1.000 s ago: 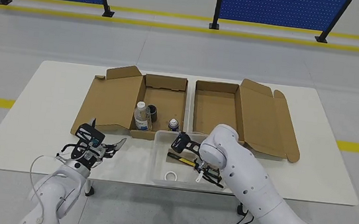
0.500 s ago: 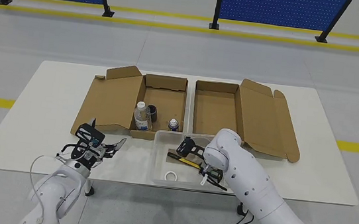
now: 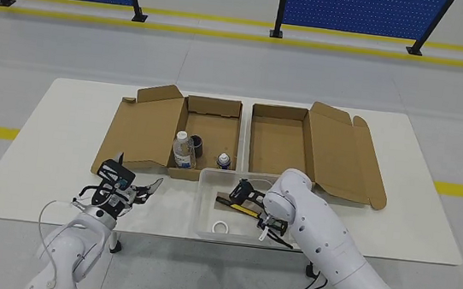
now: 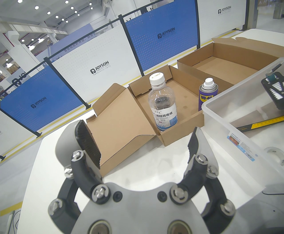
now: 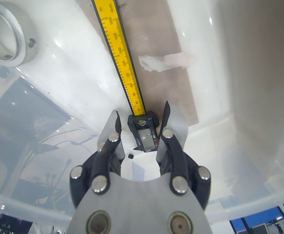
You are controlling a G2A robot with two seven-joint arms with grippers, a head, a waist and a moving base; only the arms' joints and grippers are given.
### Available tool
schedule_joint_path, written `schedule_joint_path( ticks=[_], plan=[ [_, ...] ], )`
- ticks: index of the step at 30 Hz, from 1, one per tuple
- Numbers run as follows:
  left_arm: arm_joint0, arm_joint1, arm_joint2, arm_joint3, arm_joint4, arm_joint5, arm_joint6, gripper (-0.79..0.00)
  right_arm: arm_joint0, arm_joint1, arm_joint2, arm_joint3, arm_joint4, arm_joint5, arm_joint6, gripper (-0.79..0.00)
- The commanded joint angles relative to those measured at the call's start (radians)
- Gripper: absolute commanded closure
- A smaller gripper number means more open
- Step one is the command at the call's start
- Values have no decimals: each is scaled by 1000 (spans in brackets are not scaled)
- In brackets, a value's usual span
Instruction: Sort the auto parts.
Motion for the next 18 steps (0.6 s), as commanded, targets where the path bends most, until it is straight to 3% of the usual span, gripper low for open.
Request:
schedule_joint_path(
  ticks=[1, 7, 11, 18],
  plan=[
    [0, 0, 0, 0, 0, 0, 0, -785, -2, 1, 1, -1, -1, -1, -1, -388],
    [0, 0, 0, 0, 0, 0, 0, -785, -6, 3, 0, -1, 1, 1, -4, -351],
    [0, 0, 0, 0, 0, 0, 0, -785, -5, 3, -3, -9, 6, 2, -7, -203],
    [0, 0, 0, 0, 0, 0, 0, -785, -6, 3, -5, -23, 16, 4, -11, -49]
  ],
)
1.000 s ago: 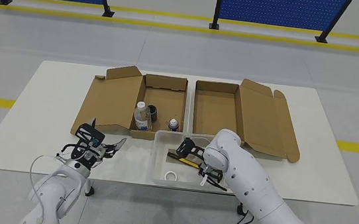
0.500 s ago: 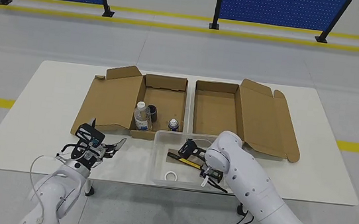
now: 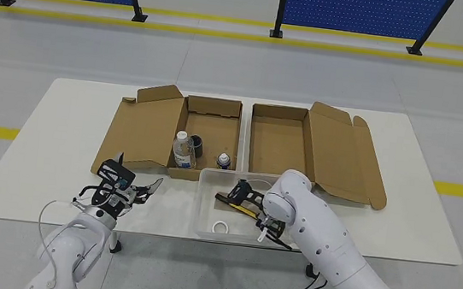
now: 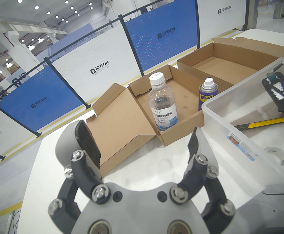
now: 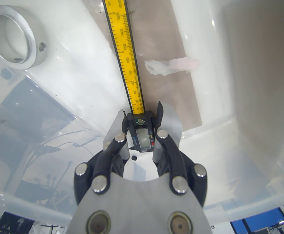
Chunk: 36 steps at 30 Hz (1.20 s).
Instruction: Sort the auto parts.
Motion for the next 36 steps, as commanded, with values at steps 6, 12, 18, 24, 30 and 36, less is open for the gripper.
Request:
schedule_joint_path(
  ticks=[6, 12, 18, 24, 30, 36],
  plan=[
    [0, 0, 0, 0, 0, 0, 0, -785, 1, 2, 2, -17, 4, 4, -4, 0],
    [0, 0, 0, 0, 0, 0, 0, -785, -6, 10, 26, -63, 2, 20, -13, 0],
    [0, 0, 0, 0, 0, 0, 0, -785, -30, 27, 68, -147, 4, 21, -15, 0],
    [0, 0, 0, 0, 0, 0, 0, -785, -74, 49, 125, -252, 10, 9, -16, 0],
    [0, 0, 0, 0, 0, 0, 0, -785, -119, 69, 192, -347, 29, 6, -55, 0],
    [0, 0, 0, 0, 0, 0, 0, -785, -145, 82, 244, -404, 47, 22, -112, 0]
  ],
)
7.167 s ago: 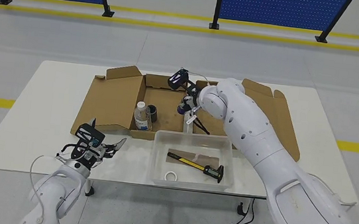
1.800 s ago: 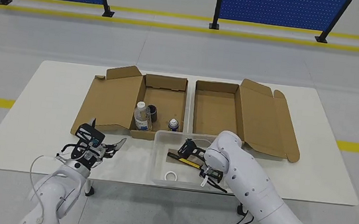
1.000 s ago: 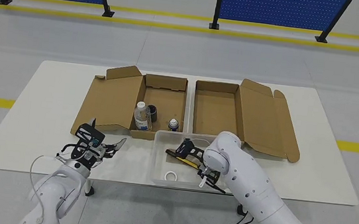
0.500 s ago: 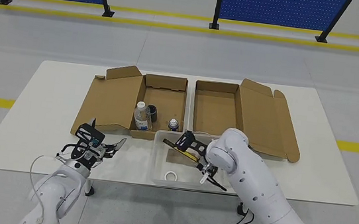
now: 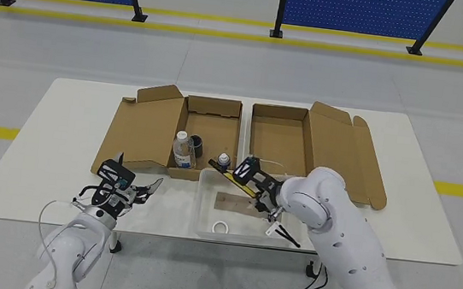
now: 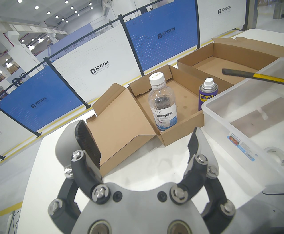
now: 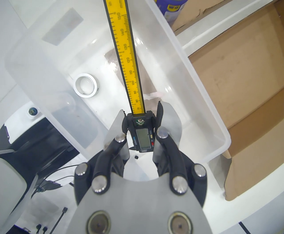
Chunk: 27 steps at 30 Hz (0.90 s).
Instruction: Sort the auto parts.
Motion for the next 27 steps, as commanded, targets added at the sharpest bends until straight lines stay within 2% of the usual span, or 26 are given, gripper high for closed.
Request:
schedule_joint_path(
  ticks=[1, 9, 15, 27],
  plan=[
    [0, 0, 0, 0, 0, 0, 0, -785, -6, 3, 14, -12, 9, 10, -22, 0],
    [0, 0, 0, 0, 0, 0, 0, -785, -9, 8, 61, -30, 19, 87, -123, 0],
    [0, 0, 0, 0, 0, 0, 0, -785, 18, 4, 55, -8, -13, 171, -154, 0],
    [0, 0, 0, 0, 0, 0, 0, -785, 70, -17, 90, 131, 2, 439, -336, 0]
  ],
)
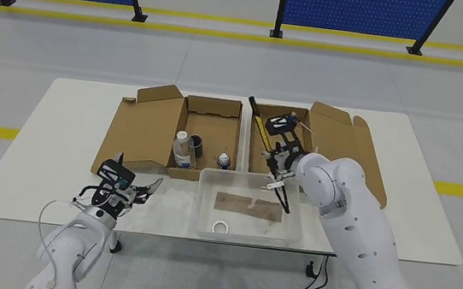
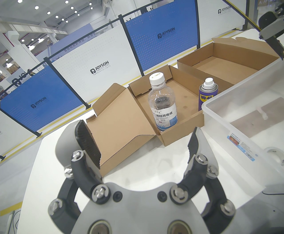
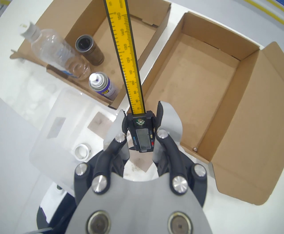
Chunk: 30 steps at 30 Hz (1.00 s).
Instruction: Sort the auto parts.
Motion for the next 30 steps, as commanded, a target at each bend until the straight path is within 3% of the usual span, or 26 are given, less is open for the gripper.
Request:
schedule_joint_path(
  ticks=[1, 15, 27, 29, 30],
  plan=[
    [0, 0, 0, 0, 0, 0, 0, -785, 12, -4, 6, 36, 2, 52, -38, 0],
    [0, 0, 0, 0, 0, 0, 0, -785, 49, -25, 21, 290, -16, 268, -147, 0],
    [0, 0, 0, 0, 0, 0, 0, -785, 69, -38, 13, 384, -1, 254, -163, 0],
    [0, 0, 0, 0, 0, 0, 0, -785, 73, -40, 11, 392, 0, 252, -165, -163],
    [0, 0, 0, 0, 0, 0, 0, -785, 76, -41, 9, 394, 0, 251, -165, -209]
  ],
)
